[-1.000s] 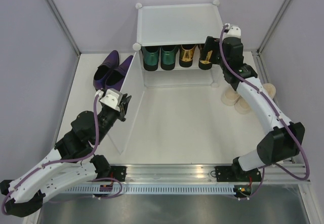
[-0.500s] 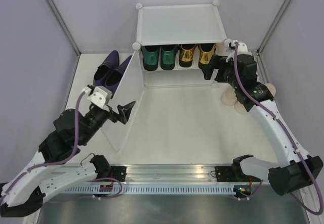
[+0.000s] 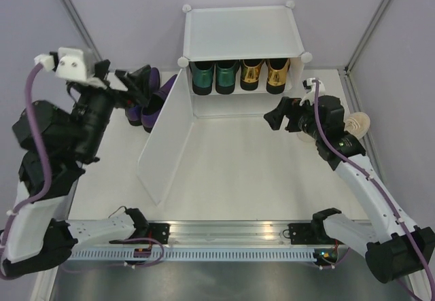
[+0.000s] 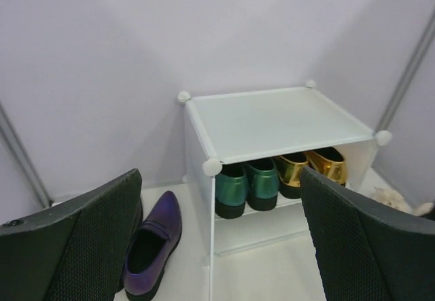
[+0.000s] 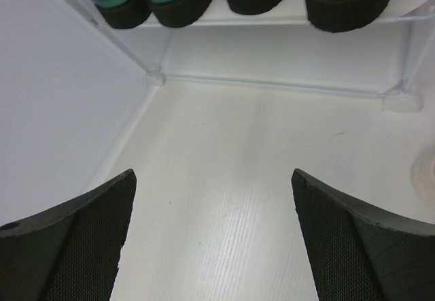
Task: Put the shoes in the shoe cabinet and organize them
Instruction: Place the shoe in the shoe cabinet.
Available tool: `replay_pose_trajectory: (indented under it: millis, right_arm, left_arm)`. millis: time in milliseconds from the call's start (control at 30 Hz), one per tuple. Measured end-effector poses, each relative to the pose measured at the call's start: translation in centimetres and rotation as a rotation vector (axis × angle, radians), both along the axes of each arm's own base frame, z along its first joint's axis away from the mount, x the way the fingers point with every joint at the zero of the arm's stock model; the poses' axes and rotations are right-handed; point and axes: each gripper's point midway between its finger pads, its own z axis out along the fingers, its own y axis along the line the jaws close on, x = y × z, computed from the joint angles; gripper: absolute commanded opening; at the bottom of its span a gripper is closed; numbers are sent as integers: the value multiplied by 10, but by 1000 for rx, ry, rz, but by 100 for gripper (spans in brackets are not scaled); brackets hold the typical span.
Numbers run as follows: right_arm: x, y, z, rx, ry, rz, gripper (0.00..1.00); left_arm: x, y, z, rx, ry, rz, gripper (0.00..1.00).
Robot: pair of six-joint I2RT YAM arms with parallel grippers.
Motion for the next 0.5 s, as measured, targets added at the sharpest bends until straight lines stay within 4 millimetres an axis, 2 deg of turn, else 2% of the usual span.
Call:
replay_pose_trajectory:
  millis: [133,233,300,367,500]
  right_arm:
    - [-7,13,-11,46,32,61,97]
    - [-9,19,-11,70,41,89,97]
    - [-10,21,-11,81,39,101,97]
    - [-11,22,-11,87,41,108,97]
    - [-14,24,-17,92,48,119,97]
  left_arm:
    - [56,-2,1,68,65,168,100]
    - [115,19,-18,89,155,282,99]
    - [154,38,-46,80,251,315,99]
    - [188,61,-83,59,366,338,99]
    - [224,95,-146,11,549,326,99]
